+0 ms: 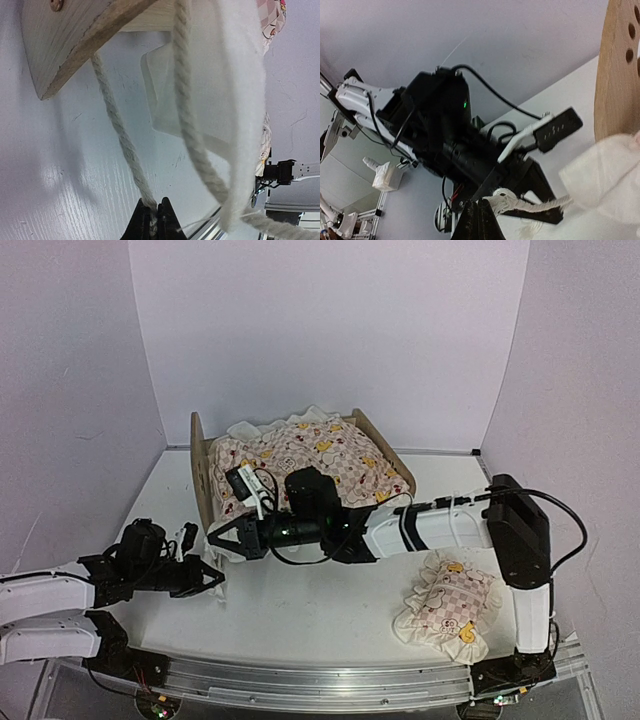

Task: Set up the pet bed

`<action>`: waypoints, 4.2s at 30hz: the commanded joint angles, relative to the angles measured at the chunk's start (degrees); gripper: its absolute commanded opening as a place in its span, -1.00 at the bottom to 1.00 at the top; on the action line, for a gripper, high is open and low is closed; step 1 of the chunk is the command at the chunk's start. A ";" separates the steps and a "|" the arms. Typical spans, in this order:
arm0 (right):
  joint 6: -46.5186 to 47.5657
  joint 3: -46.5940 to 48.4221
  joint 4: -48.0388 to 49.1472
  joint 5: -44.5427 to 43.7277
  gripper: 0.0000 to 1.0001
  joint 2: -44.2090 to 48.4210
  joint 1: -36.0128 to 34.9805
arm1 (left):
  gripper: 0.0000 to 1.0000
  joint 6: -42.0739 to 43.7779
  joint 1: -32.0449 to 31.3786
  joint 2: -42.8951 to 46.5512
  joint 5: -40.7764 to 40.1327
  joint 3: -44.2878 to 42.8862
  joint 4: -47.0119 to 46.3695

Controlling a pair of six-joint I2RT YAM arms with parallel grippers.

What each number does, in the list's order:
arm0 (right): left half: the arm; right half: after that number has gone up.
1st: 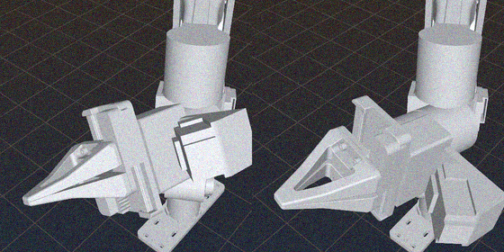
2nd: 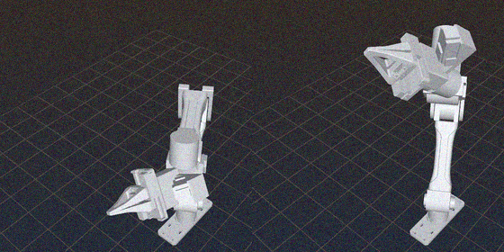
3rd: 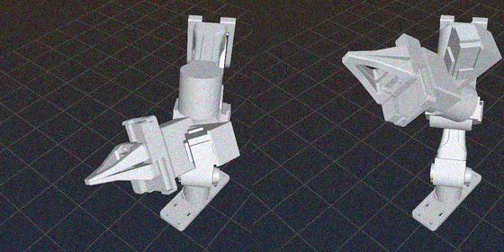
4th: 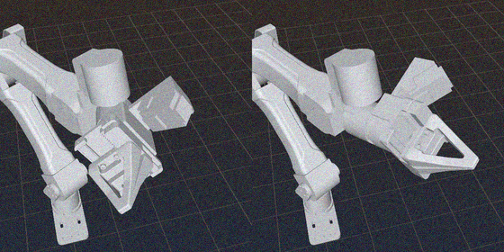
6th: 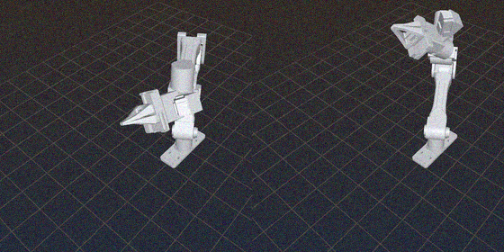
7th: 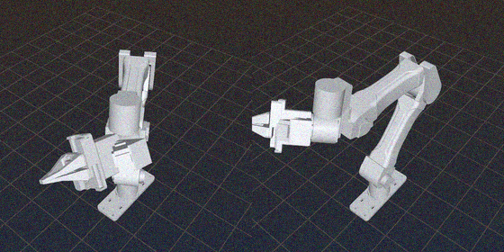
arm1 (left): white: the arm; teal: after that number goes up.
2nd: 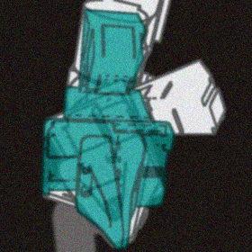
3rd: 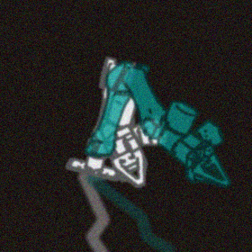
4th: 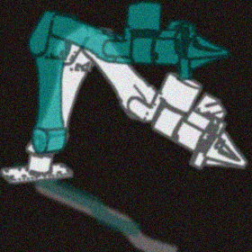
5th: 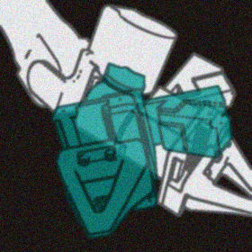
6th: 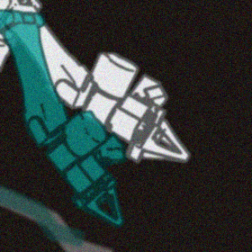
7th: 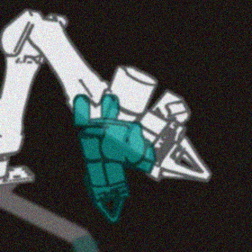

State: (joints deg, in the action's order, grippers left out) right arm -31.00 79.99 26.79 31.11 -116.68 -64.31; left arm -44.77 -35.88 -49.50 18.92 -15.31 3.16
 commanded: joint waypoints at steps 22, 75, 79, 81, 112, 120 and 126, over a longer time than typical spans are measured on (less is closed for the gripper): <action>-1.51 13.19 -20.89 -10.86 -0.37 -6.61 0.03 | -1.00 2.89 0.11 6.12 2.70 -3.67 2.95; 10.55 11.38 -15.88 -35.35 -1.00 -14.83 -4.54 | -1.00 2.93 0.06 1.84 -8.77 -6.29 13.32; 11.22 6.78 -6.94 -24.25 -1.00 -11.46 -2.91 | -1.00 2.84 -0.01 -1.75 -2.24 -3.93 7.03; 10.62 4.74 -2.55 -18.41 -1.00 -11.11 -2.00 | -1.00 2.37 0.00 -3.91 0.77 -2.47 3.43; 7.96 5.30 1.40 -7.84 -1.00 -16.23 -1.43 | -0.57 1.95 4.65 -8.24 -13.48 1.07 -15.82; 7.72 6.23 1.36 -7.82 -1.00 -16.41 -1.43 | -0.49 2.35 4.65 -12.71 -11.84 -0.99 -18.90; 7.56 5.90 1.41 -7.82 -1.00 -15.94 -1.43 | -0.56 3.25 4.60 -15.29 -14.16 -2.30 -19.43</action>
State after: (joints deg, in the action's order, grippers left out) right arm -23.03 84.68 25.52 22.65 -132.22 -65.45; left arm -43.09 -31.48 -64.36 6.26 -14.70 -12.75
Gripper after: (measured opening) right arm 0.016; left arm 0.238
